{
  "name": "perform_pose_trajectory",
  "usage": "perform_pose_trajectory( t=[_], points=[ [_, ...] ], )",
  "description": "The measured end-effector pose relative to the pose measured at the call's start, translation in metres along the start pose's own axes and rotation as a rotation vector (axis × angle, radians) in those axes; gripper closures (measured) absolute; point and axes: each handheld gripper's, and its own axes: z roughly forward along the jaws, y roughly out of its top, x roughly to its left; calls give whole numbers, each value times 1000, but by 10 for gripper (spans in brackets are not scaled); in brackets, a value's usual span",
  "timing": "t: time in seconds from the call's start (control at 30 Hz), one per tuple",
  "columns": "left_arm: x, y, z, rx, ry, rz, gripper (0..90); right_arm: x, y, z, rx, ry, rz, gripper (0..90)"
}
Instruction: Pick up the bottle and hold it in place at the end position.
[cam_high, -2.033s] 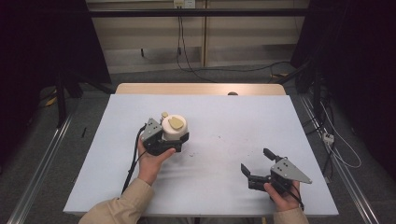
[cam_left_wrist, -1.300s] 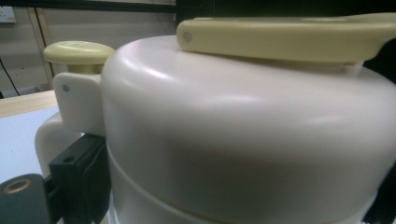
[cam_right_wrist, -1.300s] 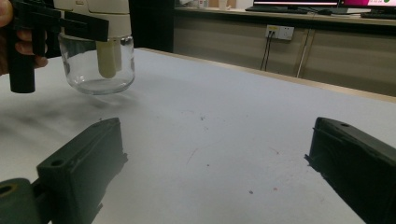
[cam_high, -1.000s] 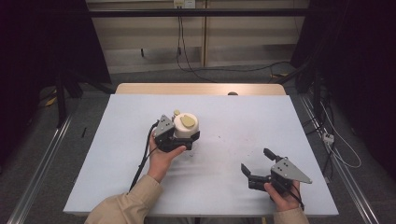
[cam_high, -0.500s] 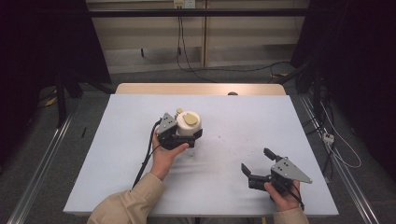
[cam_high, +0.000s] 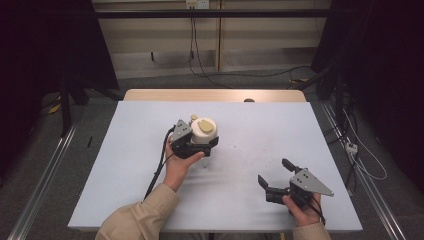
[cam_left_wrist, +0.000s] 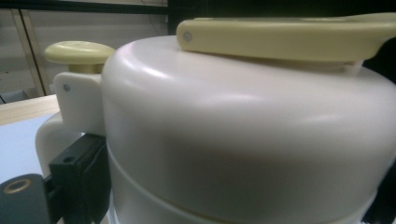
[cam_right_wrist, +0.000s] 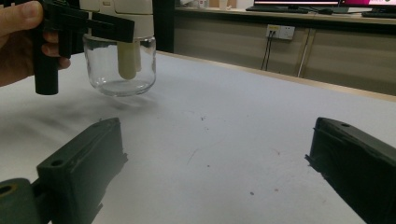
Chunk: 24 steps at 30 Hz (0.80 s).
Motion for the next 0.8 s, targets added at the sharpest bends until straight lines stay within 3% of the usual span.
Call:
perform_pose_trajectory(
  t=[0.27,0.8],
  points=[
    [-3,1,9,4,-7,-1,65,-1,0,-1,-3,1,4,24],
    [-6,5,23,19,19,14,65,-1,0,-1,-8,1,8,24]
  ],
)
